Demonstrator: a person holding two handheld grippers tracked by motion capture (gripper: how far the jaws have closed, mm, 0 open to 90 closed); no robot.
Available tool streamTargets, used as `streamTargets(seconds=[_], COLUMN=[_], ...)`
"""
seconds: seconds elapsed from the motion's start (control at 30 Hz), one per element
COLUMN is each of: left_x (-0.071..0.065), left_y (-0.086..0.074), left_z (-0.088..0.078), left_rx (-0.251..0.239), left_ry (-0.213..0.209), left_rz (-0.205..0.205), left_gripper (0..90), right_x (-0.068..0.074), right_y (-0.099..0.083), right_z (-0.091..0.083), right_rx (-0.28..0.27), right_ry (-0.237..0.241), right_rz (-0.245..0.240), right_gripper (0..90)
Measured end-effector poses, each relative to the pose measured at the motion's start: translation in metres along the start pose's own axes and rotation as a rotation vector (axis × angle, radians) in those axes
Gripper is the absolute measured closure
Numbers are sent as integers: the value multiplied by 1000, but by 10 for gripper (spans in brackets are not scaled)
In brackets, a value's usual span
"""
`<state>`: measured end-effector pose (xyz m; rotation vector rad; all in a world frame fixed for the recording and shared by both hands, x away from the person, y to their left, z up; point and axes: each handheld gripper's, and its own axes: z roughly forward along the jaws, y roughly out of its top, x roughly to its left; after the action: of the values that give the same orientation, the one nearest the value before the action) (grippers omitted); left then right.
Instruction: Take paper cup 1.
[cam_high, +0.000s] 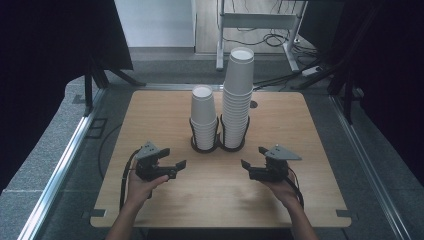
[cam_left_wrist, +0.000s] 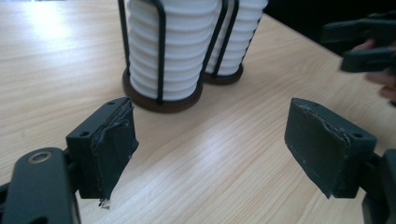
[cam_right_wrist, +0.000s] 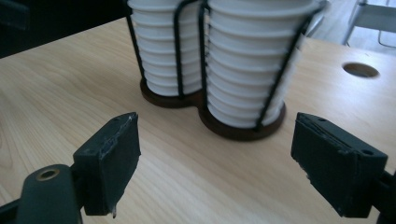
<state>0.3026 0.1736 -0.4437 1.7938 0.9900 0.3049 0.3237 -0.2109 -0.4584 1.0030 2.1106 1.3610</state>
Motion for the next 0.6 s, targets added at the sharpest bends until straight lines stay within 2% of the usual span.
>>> streamTargets(seconds=[0.23,0.33,0.37,0.4,0.47,0.6], left_x=[1,5,5,8,10,12], left_y=[16,22,22,27,31,42], left_z=[8,16,16,22,24,29], left_rx=[6,12,12,16,8,13], left_ry=[5,12,12,28,26,47], left_rz=[12,-3,-3,-1,-12,9], left_gripper=[158,154,154,154,155,150], right_x=[15,20,20,24,27,33], right_y=[25,35,35,43,48,58], right_z=[26,42,42,53,60,76], right_rx=[-21,-13,-13,-18,-23,-5], right_ry=[55,50,50,59,63,55], right_rz=[-19,-32,-32,-29,-33,-38], right_gripper=[169,174,174,186,189,183])
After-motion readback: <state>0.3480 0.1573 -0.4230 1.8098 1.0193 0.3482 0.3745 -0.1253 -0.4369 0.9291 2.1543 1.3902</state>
